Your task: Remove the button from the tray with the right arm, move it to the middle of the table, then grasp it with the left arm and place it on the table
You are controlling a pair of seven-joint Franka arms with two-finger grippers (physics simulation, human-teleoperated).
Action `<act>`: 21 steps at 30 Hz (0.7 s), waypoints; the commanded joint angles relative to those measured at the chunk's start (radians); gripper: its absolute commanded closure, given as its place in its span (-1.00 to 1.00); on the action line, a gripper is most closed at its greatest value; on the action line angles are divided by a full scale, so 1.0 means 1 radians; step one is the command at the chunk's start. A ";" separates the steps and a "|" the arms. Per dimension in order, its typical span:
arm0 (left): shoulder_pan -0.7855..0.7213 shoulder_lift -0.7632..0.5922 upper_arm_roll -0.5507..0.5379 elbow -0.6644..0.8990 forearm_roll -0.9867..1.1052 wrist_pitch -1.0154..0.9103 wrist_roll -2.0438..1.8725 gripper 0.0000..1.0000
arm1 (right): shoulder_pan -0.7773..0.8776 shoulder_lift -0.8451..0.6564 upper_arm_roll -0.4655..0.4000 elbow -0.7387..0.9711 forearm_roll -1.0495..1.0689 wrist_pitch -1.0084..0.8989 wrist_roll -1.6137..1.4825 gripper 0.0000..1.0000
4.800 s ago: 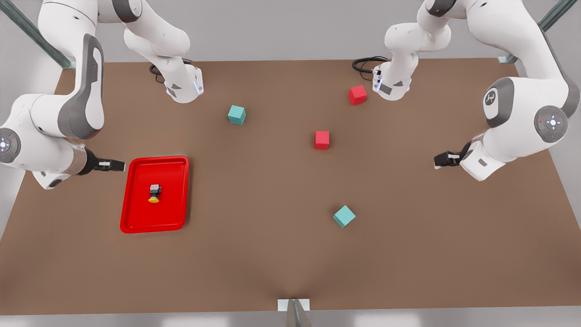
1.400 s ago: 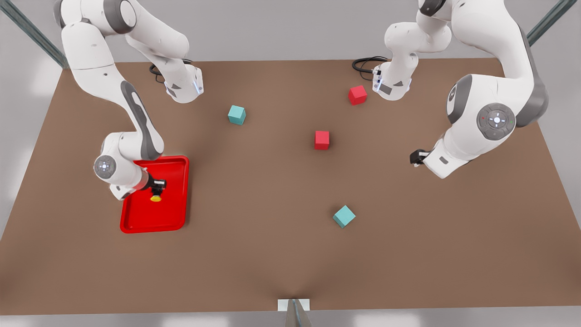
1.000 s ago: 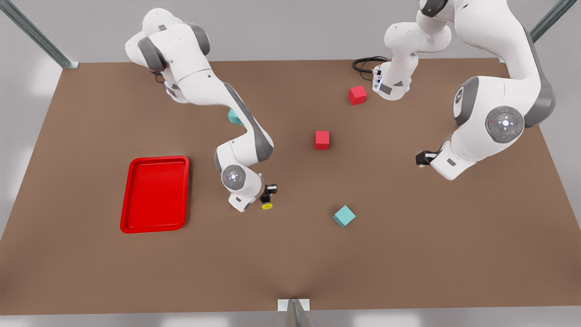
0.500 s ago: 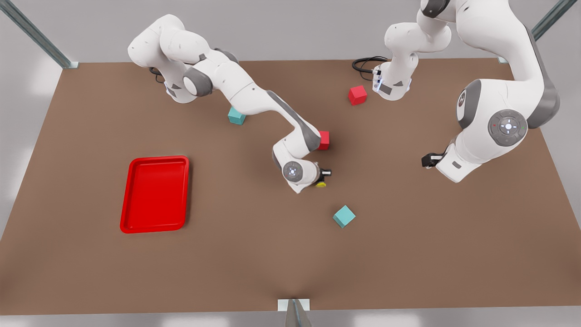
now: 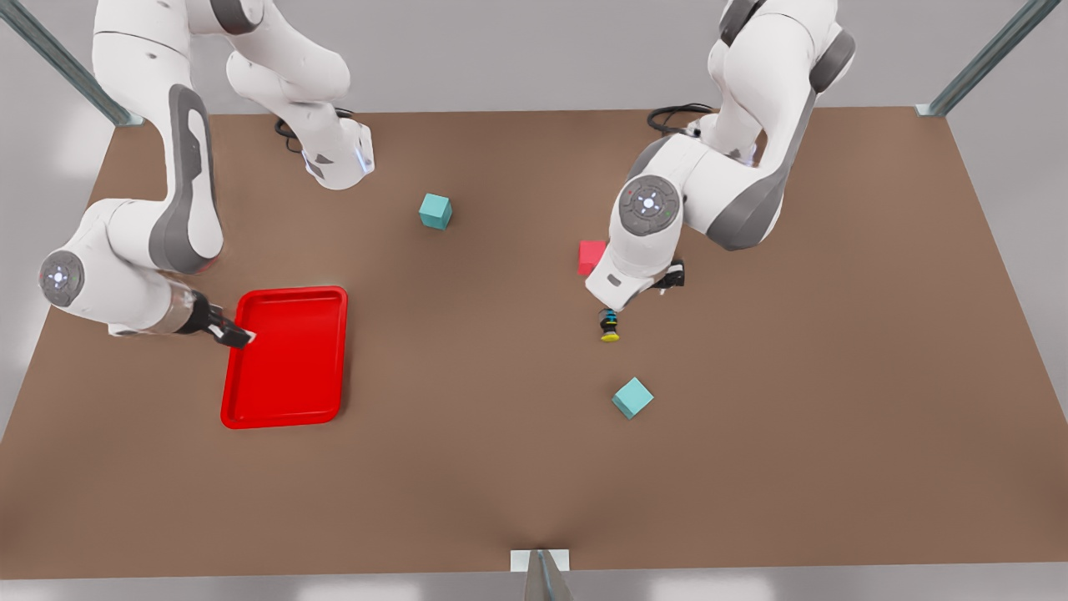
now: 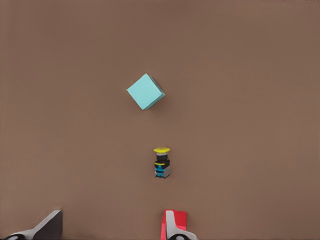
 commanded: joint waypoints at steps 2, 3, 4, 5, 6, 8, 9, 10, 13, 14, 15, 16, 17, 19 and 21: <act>-0.057 0.069 0.000 -0.006 0.003 0.159 -0.829 -1.00 | 0.005 -0.001 0.003 0.171 -0.172 -0.286 -0.644 -1.00; -0.055 0.089 -0.018 -0.006 -0.003 0.222 -0.794 -1.00 | 0.014 -0.016 0.011 0.231 -0.154 -0.315 -0.627 -1.00; -0.055 0.092 -0.026 -0.007 -0.034 0.257 -0.723 -1.00 | -0.035 -0.060 0.079 0.244 -0.134 -0.319 -0.627 -1.00; -0.054 0.105 -0.026 -0.012 -0.034 0.271 -0.631 -1.00 | -0.098 -0.068 0.183 0.247 -0.126 -0.322 -0.619 -1.00; -0.049 0.106 -0.024 -0.029 -0.027 0.290 -0.473 -1.00 | -0.104 -0.064 0.180 0.250 -0.124 -0.336 -0.621 -1.00; -0.035 0.102 -0.024 -0.052 0.023 0.305 -0.246 -1.00 | -0.106 -0.047 0.180 0.248 -0.126 -0.369 -0.619 -1.00; -0.017 0.109 -0.024 -0.078 0.022 0.359 -0.183 -1.00 | -0.124 -0.033 0.178 0.250 -0.127 -0.370 -0.621 -1.00; -0.002 0.127 -0.024 -0.095 0.008 0.377 -0.177 -1.00 | -0.135 -0.031 0.180 0.247 -0.124 -0.370 -0.622 -1.00; 0.084 0.066 -0.072 -0.300 -0.107 0.587 -0.182 -1.00 | -0.133 -0.028 0.181 0.248 -0.123 -0.384 -0.628 -1.00; 0.104 0.053 -0.089 -0.358 -0.106 0.625 -0.180 -1.00 | -0.125 -0.010 0.181 0.251 -0.127 -0.378 -0.625 -1.00; 0.104 0.006 -0.089 -0.458 -0.106 0.698 -0.180 -1.00 | -0.121 0.002 0.189 0.251 -0.135 -0.362 -0.625 -1.00; 0.103 -0.005 -0.104 -0.477 -0.106 0.702 -0.183 -1.00 | -0.087 0.058 0.191 0.322 -0.138 -0.335 -0.619 -1.00; 0.101 -0.026 -0.106 -0.541 -0.098 0.753 -0.179 -1.00 | -0.032 0.101 0.191 0.368 -0.225 -0.327 -0.615 -1.00; 0.094 -0.033 -0.107 -0.615 -0.066 0.830 -0.174 -1.00 | 0.012 0.196 0.191 0.462 -0.226 -0.280 -0.524 -1.00; 0.101 -0.016 -0.107 -0.619 0.014 0.826 -0.168 -1.00 | 0.003 0.197 0.189 0.463 -0.221 -0.277 -0.526 -1.00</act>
